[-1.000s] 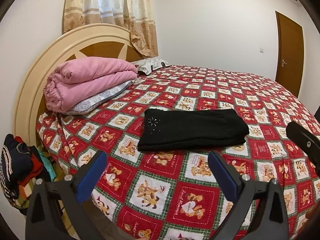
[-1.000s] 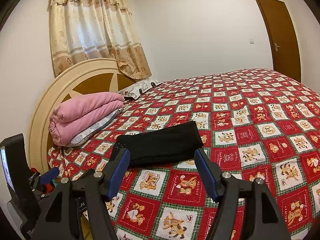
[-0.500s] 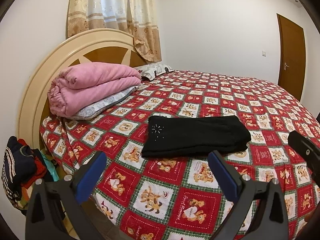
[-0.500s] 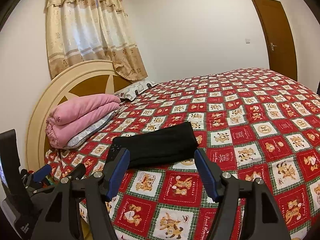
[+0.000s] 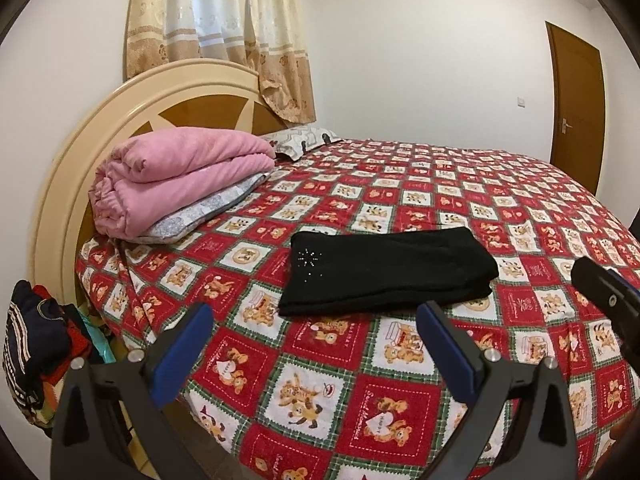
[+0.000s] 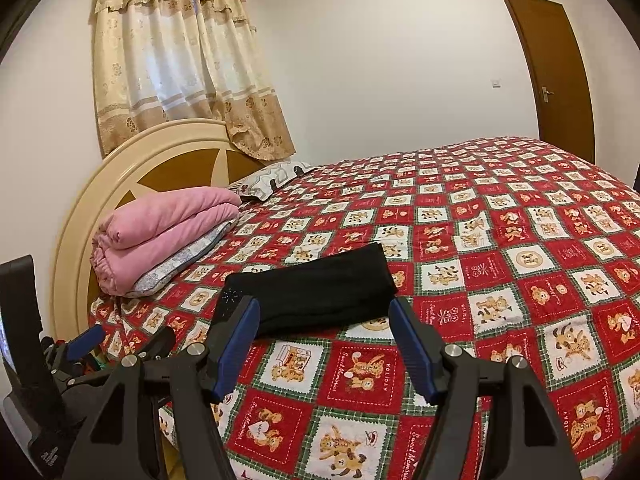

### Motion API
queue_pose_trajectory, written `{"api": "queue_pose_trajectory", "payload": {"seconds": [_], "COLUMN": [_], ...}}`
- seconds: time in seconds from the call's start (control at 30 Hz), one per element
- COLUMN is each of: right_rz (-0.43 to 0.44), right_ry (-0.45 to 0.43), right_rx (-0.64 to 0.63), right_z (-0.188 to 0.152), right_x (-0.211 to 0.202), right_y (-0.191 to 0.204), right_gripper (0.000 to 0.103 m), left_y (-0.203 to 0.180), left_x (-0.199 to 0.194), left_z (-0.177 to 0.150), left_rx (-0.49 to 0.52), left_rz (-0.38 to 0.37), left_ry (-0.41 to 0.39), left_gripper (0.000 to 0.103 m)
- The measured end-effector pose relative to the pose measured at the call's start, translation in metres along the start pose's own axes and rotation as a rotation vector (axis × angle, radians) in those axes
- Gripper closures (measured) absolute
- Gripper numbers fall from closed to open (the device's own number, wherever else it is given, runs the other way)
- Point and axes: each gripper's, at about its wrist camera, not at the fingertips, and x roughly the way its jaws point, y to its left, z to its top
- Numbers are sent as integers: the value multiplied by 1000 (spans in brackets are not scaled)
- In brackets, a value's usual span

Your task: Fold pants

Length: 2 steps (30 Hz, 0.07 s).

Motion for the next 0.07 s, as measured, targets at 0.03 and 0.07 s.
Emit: {"api": "queue_pose_trajectory", "payload": {"seconds": [0.03,0.07], "right_rz": [-1,-1], "right_ry": [1,3], "right_rx": [1,3], "right_z": [0,0], "right_x": [0,0], "right_y": [0,0], "right_gripper": [34,34], "left_y": [0,-1], "left_x": [0,0], "left_z": [0,0], "left_rx": [1,3], "left_rz": [2,4], "left_ry": [2,3], "left_gripper": [0,0]}}
